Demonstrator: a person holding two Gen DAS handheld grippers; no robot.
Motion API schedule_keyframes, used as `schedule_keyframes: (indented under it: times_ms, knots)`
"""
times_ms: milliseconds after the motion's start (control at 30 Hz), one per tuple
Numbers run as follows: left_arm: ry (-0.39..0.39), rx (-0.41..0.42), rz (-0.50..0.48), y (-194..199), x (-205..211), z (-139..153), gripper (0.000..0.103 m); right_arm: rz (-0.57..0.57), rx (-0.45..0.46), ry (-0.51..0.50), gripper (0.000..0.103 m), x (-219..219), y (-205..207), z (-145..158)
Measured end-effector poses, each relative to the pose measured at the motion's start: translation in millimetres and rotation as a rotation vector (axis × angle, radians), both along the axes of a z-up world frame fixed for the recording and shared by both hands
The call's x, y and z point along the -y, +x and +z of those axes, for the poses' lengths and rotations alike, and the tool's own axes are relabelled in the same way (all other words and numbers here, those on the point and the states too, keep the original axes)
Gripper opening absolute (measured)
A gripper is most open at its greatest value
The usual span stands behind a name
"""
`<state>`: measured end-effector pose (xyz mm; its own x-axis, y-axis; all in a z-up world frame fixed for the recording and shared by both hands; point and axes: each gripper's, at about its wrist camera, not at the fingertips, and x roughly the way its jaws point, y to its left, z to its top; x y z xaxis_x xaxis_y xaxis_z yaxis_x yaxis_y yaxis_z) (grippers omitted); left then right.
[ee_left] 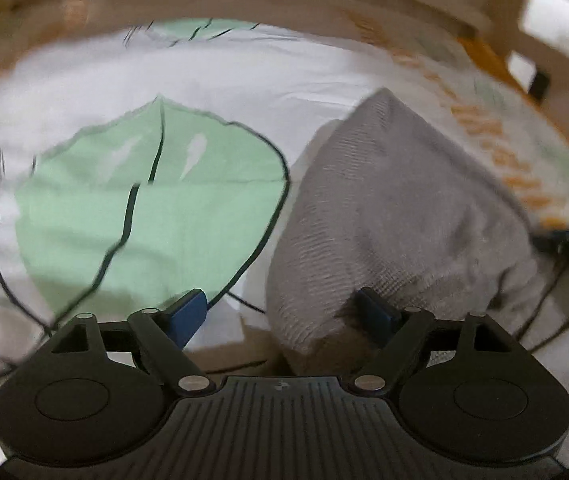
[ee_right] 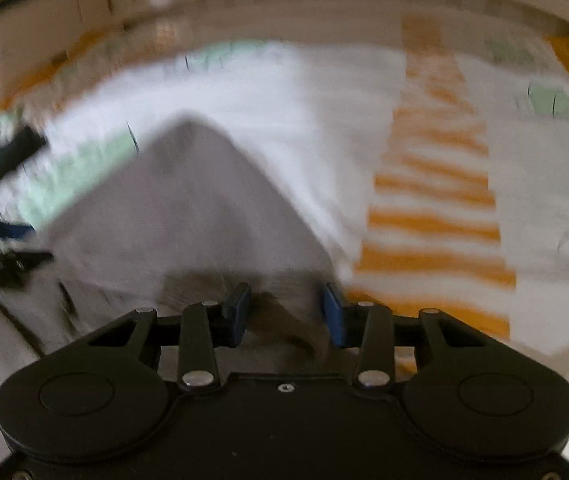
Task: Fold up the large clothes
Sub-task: 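Close the left gripper on the hoodie hem while the right gripper grasps beside it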
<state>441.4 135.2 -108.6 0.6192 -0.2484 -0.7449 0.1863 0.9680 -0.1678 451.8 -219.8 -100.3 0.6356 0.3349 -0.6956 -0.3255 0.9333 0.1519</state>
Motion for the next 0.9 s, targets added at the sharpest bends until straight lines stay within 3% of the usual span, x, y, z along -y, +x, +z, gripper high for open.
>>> schedule_keyframes:
  times_ms: [133, 267, 433, 600, 667, 900]
  knots:
    - [-0.003, 0.000, -0.028, 3, -7, 15, 0.082, -0.019, -0.035, 0.083, 0.050, 18, 3, 6]
    - [-0.009, 0.077, -0.058, 14, -1, 43, 0.082, 0.023, 0.042, 0.089, 0.053, 20, 3, 27]
    - [0.051, 0.117, -0.115, 45, 22, 52, 0.081, 0.051, 0.070, 0.098, 0.056, 3, 31, 43]
    - [0.099, 0.071, -0.142, 70, 40, 38, 0.072, 0.113, 0.060, 0.056, 0.060, -28, 64, 43]
    - [0.102, 0.047, -0.149, 76, 43, 31, 0.060, 0.129, 0.048, 0.052, 0.060, -40, 73, 39]
    - [0.087, -0.014, -0.150, 92, 39, 11, 0.055, 0.156, 0.009, 0.042, 0.060, -64, 91, 27]
